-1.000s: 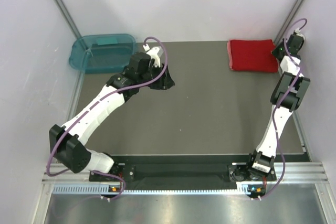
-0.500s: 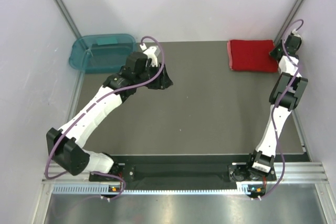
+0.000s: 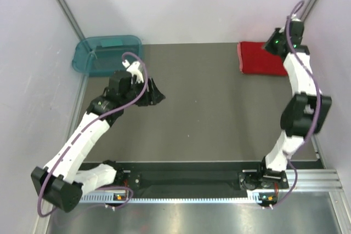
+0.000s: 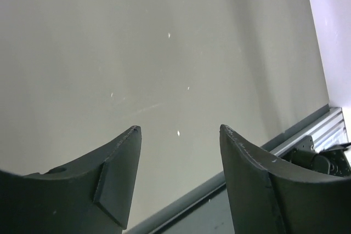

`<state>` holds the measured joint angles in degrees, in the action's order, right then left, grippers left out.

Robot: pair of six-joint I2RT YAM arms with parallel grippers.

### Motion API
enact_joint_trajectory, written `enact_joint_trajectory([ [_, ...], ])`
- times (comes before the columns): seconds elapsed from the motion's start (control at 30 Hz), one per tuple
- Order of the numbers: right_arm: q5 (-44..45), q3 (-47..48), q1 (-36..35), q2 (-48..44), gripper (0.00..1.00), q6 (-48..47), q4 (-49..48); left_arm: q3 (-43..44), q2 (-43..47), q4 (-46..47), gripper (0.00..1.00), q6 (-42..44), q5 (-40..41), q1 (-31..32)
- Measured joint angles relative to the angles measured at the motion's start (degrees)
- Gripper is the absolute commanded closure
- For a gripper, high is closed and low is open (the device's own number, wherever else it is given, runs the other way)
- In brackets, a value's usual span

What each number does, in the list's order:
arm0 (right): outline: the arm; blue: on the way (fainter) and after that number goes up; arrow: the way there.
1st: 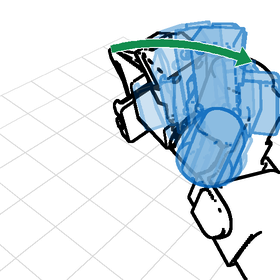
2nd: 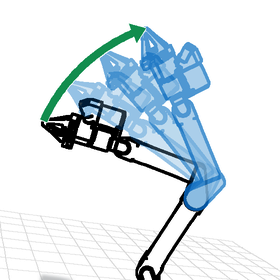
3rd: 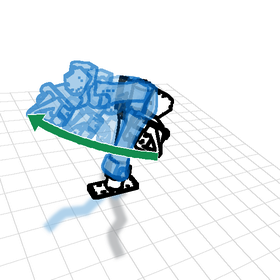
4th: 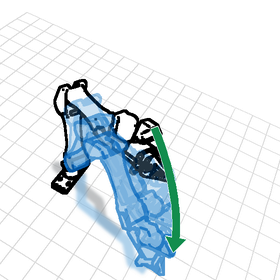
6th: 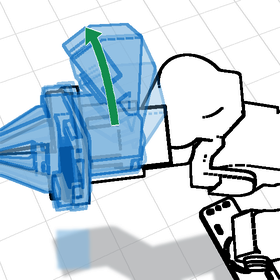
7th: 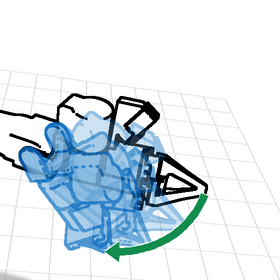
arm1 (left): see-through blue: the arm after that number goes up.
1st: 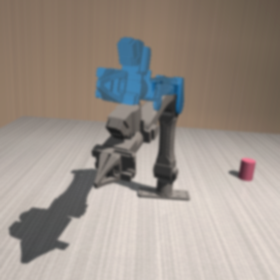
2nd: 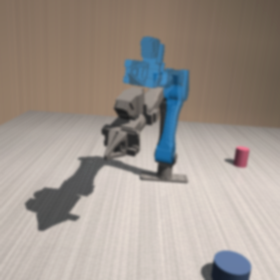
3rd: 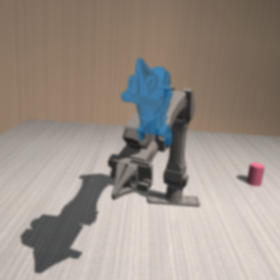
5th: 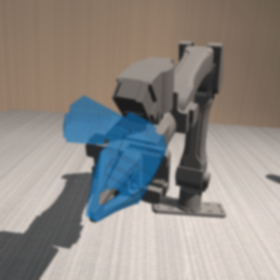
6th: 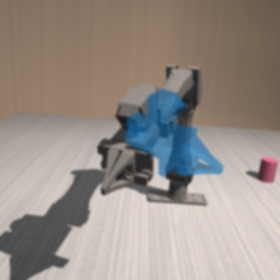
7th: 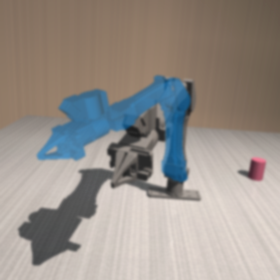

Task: Fold and stack the t-shirts
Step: Neatly place the folded tshirt to the corner

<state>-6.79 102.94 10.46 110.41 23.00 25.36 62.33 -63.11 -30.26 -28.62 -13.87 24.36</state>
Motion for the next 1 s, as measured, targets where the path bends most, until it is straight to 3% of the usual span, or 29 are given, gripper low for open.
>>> enact_joint_trajectory([
  [0.23,-3.7,-31.5,-13.1,-30.4,0.83,2.3,-3.9,-10.8,9.8,2.7,0.30,-3.4,-0.9,-0.7],
  [0.43,-7.3,-59.9,-16.4,-48.8,0.75,8.7,-6.4,-26.6,20.4,12.8,0.29,-11.8,-3.5,-0.8],
  [0.63,-10.7,-78.3,-16.5,-69.7,0.48,15.3,-4.5,-44.7,28.2,27.8,0.28,-25.0,-8.7,-0.8],
  [0.7,-11.4,-81.7,-16.5,-76.0,0.31,17.8,-4.2,-49.0,31.0,30.8,0.28,-28.6,-9.5,-0.8],
  [0.73,-11.7,-83.9,-16.5,-80.0,0.07,19.3,-4.2,-53.5,35.2,33.7,0.28,-32.4,-10.1,-0.8],
  [0.77,-12.0,-85.5,-16.5,-83.1,0.00,20.7,-3.8,-56.0,37.9,35.2,0.28,-34.9,-10.6,-0.8],
  [1.0,-16.1,-94.4,-16.6,-97.7,0.00,26.3,0.9,-60.1,59.3,37.6,0.26,-47.1,-13.8,-0.8],
])
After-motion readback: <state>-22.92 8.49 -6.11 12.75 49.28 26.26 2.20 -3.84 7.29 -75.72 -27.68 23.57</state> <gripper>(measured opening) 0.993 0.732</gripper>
